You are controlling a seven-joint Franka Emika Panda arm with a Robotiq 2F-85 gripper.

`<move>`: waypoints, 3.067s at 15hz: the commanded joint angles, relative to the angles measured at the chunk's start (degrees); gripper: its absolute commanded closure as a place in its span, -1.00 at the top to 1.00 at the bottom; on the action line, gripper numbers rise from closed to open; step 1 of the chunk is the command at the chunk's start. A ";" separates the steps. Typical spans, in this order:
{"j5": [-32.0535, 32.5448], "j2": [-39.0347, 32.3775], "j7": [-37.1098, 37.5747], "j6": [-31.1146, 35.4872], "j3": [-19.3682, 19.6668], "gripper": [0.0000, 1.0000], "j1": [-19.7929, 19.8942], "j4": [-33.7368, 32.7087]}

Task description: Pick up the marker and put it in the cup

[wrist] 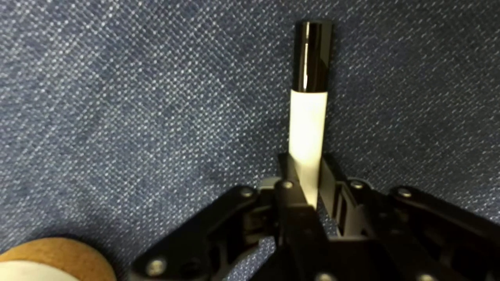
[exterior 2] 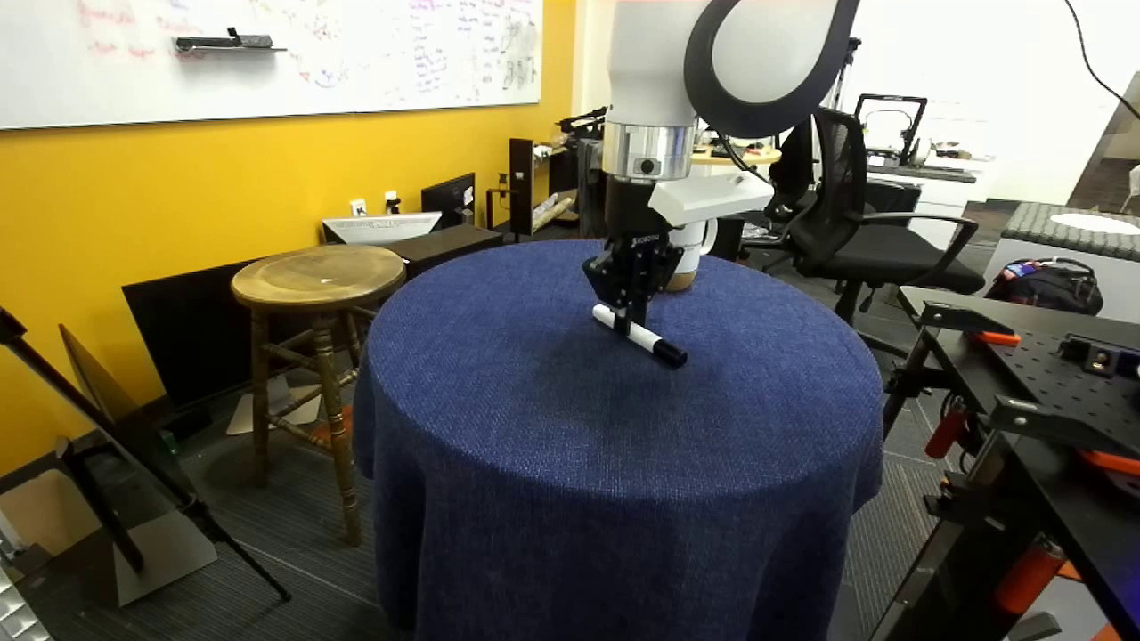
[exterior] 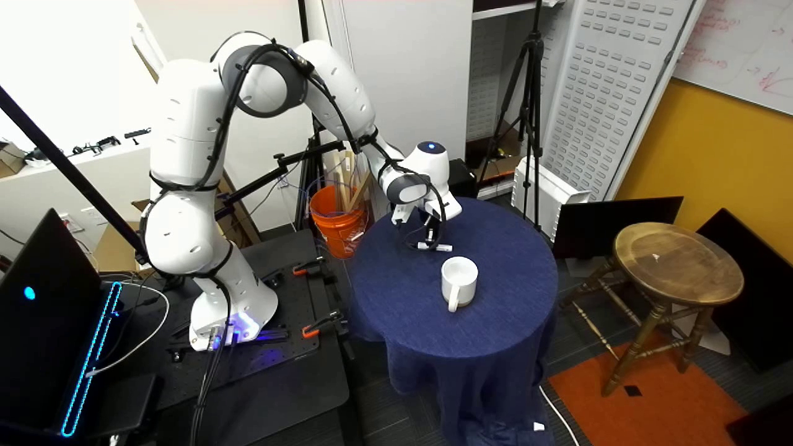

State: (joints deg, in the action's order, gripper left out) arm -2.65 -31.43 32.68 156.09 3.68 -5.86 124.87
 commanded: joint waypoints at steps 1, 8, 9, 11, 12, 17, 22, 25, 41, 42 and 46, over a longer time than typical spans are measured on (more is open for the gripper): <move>-0.98 0.78 -0.91 -1.80 1.52 -0.90 -1.43 -0.31; 7.42 7.70 5.59 2.41 11.17 -0.90 -10.33 5.42; 9.56 8.56 7.18 2.63 12.80 -0.90 -11.76 5.81; 14.54 10.42 11.42 2.22 15.71 -0.90 -14.26 6.38; 17.55 11.41 14.16 2.15 17.18 -0.90 -15.56 6.66; 34.22 15.28 28.79 1.10 21.05 -0.90 -18.03 6.43; 49.19 18.64 42.29 -1.24 22.91 -0.90 -19.40 6.06; 55.45 20.73 48.27 -3.26 23.94 -0.90 -20.33 6.24; 70.77 31.09 68.21 -20.64 2.07 -0.90 2.32 13.39; 71.72 30.47 69.63 -20.83 2.05 -0.90 3.12 13.03; 75.39 28.34 74.55 -21.37 1.94 -0.90 5.32 11.75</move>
State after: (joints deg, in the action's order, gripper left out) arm 69.56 -2.08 102.70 136.51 6.94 -2.43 137.40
